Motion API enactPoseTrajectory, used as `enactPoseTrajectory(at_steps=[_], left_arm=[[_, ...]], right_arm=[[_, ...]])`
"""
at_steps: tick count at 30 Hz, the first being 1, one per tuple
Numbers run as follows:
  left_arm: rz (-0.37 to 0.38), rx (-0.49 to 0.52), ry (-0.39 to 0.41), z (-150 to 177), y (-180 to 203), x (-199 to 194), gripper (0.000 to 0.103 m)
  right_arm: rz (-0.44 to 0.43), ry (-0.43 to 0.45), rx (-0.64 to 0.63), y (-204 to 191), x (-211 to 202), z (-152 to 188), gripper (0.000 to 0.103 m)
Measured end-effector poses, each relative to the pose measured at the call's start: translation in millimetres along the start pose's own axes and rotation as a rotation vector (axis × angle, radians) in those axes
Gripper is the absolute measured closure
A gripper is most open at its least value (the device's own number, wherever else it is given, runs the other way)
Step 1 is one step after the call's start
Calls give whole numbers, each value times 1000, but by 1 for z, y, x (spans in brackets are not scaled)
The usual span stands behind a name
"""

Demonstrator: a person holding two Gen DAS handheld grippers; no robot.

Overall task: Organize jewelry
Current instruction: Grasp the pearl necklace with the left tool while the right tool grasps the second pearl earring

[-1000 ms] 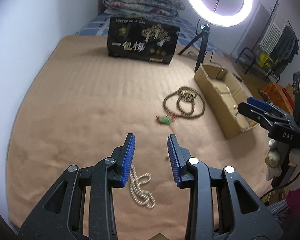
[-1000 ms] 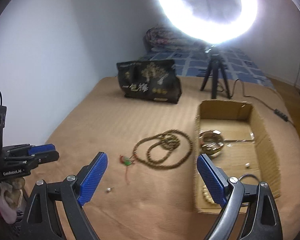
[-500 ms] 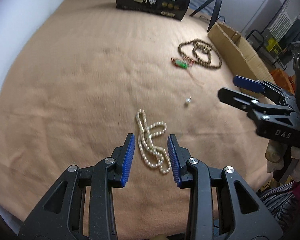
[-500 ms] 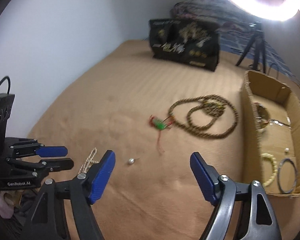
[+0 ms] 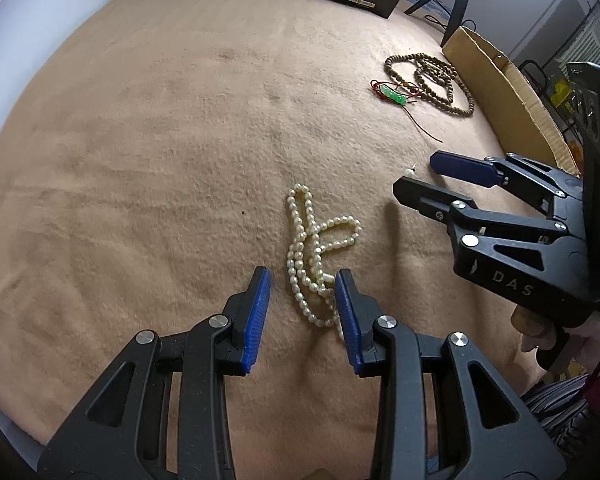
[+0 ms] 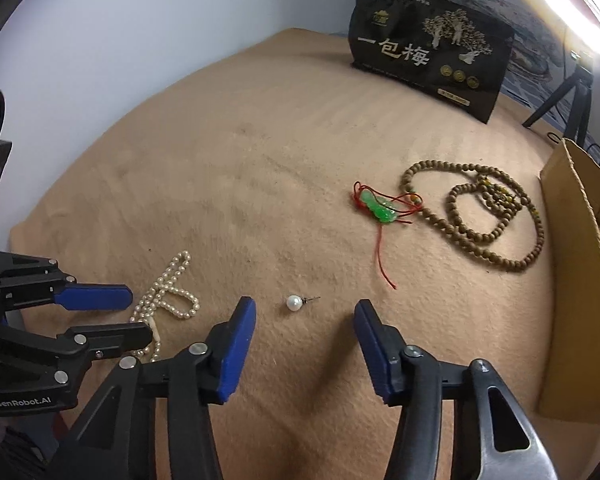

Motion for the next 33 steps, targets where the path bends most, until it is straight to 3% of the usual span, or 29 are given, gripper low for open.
enactPoseTrajectory(at_steps=[4,11,13,15,16,24,33], left_arm=[[-5,15,-2,-3,1,4,69],[-26,45,12,-9,5,11,70],[-40,62,23,-10,7,12,81],[-71,94,26,-11,10,14,95],[-73,104,29,-12,11,14,97],[-46,59,52,-18,5,5,98],[1,-6,185,-40,0,-40,98]], right_arm=[[4,5,-7,-1,4,-2,57],[0,5,-41,-7,8,-1,81],[-10,0,-44,-8,7,-1,86],[-13,-1,-48,-8,7,-1,87],[-15,-1,-48,-8,7,0,87],[-38,-3,-26,-6,1,2,87],[-54,32,22,3,-22,-6,87]])
Point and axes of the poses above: each gripper's, at about its wrist camera, not at the fingertips, and x roughly the way its jaws point, y to its right, z to its underside, the point moved 2 cm from there along x, roughly the way its jaws point, and after that the axes turned 14 degrees about x, right-handed, at the moved point
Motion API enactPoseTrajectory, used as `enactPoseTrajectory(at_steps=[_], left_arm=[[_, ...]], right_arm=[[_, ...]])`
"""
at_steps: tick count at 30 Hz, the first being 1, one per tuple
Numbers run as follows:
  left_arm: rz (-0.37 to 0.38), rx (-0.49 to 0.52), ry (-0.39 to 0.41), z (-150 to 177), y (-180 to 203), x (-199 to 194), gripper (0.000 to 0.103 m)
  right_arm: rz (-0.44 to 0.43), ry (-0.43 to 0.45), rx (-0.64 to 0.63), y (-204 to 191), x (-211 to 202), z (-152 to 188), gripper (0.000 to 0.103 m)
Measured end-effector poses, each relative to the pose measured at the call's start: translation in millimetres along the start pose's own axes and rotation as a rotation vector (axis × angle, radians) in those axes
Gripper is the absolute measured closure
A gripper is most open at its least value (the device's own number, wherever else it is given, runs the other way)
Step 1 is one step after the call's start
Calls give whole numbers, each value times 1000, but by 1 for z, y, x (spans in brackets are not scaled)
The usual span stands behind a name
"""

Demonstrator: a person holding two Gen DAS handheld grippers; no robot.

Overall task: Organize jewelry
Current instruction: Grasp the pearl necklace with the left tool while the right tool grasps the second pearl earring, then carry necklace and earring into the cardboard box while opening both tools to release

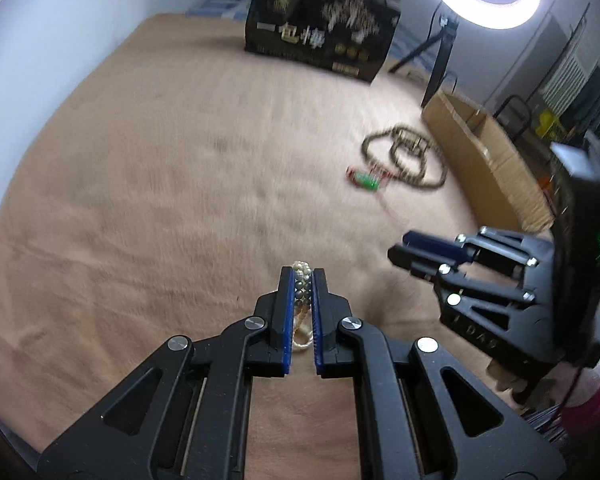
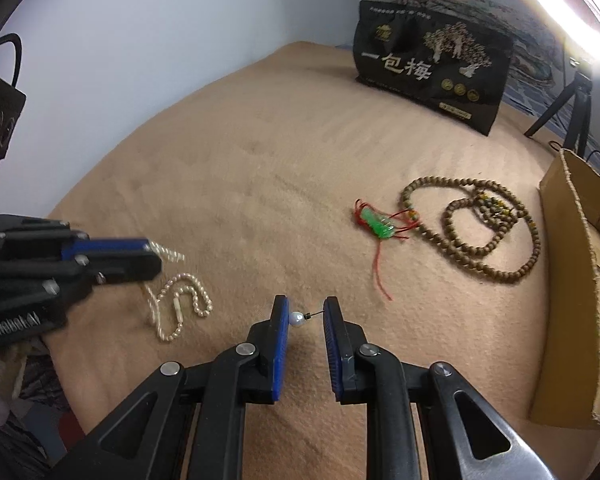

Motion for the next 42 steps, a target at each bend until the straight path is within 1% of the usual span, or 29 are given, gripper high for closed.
enactPoseTrajectory(at_steps=[3,6,13,18,23,31,42], left_arm=[[13,-11,34,-9,0,-11,98],[10,-10,62,-17,-1,-20,98],[18,-31,101,-29,-5,-35,98],[29,-36,126,-40,-1,-46,98],[51,-13,170,-55,13,-58,98],[95,5,219,-84,41,-66,98],[165,45,261,-126,90,-65,98]], right_arm=[[-6,24,15,3,-10,-3,87],[-14,49,31,5,-20,-7,87],[-25,90,62,12,-43,-14,87],[-26,133,95,23,-68,-22,87],[-17,191,132,37,-99,-31,87],[22,262,221,79,-137,-38,87],[84,301,305,137,-168,-34,87]])
Point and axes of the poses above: each gripper's, at about its wrist camera, not at the fingertips, and x roughly the way its jaws point, y to its right, z to its underside, the point moved 2 cm from there along x, roughly the way its jaws point, and after that the axes turned 14 degrees about x, right-handed, at the moved point
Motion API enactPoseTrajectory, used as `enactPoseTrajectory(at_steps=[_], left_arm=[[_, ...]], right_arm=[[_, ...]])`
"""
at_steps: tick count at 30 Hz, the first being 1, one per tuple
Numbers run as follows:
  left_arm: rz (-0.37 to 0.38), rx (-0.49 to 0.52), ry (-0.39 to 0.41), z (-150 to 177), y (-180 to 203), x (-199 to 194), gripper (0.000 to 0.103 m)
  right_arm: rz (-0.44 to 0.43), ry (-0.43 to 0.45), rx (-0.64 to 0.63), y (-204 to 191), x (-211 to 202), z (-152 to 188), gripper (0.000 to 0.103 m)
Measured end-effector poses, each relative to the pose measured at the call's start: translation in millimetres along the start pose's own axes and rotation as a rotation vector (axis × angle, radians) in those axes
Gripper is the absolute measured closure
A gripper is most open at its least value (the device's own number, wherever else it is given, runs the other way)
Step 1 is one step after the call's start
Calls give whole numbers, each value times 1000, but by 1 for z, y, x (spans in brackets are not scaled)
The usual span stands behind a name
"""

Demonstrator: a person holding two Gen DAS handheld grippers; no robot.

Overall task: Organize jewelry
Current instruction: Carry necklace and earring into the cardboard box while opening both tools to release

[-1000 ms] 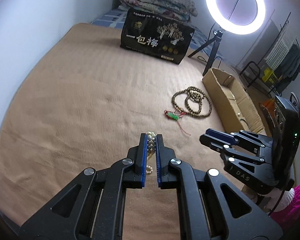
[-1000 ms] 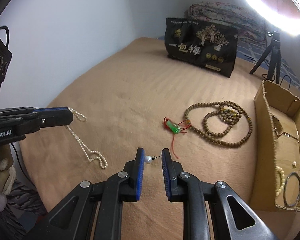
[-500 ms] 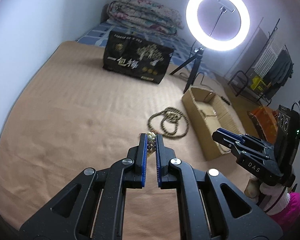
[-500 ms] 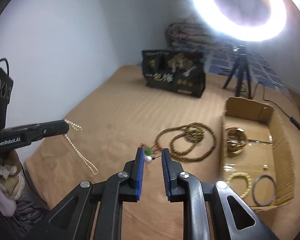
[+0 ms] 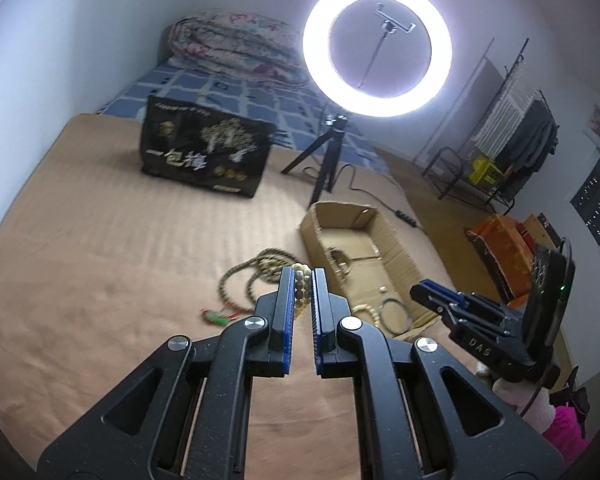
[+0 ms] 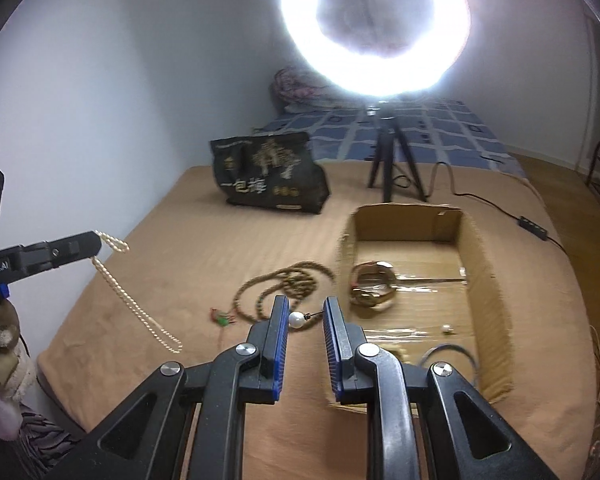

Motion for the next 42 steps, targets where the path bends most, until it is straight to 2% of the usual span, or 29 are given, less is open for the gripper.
enactPoseTrajectory(at_steps=[13,22,31,42], left_arm=[[98,37,40,-42,56,39,98],[155,31,21,-53,84,79,98],[167,34,-25,-50,98,118,98],[134,63,-117,-32,100,149,97]], right_arm=[[64,0,81,60,2,-16,87],[99,10,121,86,11,-29,87],[117,-18,133,101,23,-28,87],[145,-76,160,116,41,-16,86]])
Point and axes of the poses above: each gripper's, at about its wrist camera, not at the fingertips, and x roughly the way its jaws point, y to its right, z to its underside, the point moved 2 cm from there along x, roughly the way its jaws point, and after that the axes turned 14 degrees about x, right-handed, at the moved point
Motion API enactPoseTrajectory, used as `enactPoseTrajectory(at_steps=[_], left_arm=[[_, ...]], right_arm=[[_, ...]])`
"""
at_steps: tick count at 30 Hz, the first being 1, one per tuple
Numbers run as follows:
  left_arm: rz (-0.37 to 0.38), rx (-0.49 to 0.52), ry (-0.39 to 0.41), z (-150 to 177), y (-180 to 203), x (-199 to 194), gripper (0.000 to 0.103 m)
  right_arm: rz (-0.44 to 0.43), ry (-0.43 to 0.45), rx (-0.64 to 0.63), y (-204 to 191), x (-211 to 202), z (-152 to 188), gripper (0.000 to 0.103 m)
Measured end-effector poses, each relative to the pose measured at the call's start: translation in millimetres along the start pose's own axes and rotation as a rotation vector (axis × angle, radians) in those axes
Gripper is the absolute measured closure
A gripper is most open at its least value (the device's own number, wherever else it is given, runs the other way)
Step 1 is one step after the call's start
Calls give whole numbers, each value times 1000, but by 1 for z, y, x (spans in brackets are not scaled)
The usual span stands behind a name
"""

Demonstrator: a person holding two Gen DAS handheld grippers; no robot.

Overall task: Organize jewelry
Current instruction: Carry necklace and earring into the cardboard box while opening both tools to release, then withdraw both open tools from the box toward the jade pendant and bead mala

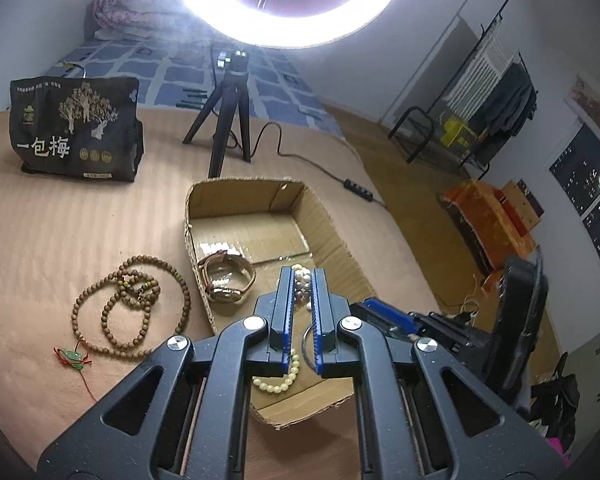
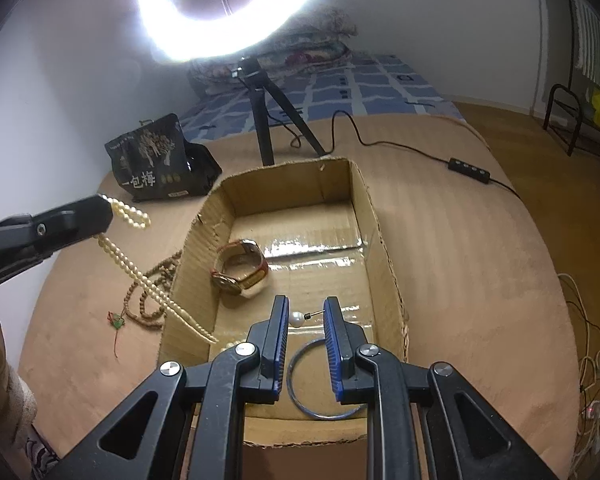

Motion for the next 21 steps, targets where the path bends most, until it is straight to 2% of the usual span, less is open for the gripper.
enactPoseTrajectory(at_steps=[4,7,9,11,19,21], left_arm=[[-3,4,-18,3,0,2,97],[-13,9,-19,3,-1,0,97],[-17,10,-24,4,-2,-2,97],[-24,10,-26,5,-5,-4,97],[-56,29,-20,7,-12,-19,96],[-65,35,-16,7,-15,-24,83]], right_arm=[[8,-2,1,2,0,1,84],[13,2,1,1,-1,2,73],[25,5,0,1,-1,2,56],[30,16,0,1,-4,2,45],[43,40,4,-1,-11,1,42],[41,45,1,-4,-14,2,42]])
Point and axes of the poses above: each gripper's, at about its wrist camera, not at the fingertips, and x roughly the way its jaws point, y to its right, z to its underside, the point moved 2 cm from there along x, roughly the way its jaws point, and after that the axes turned 14 degrees about x, right-handed, at the moved point
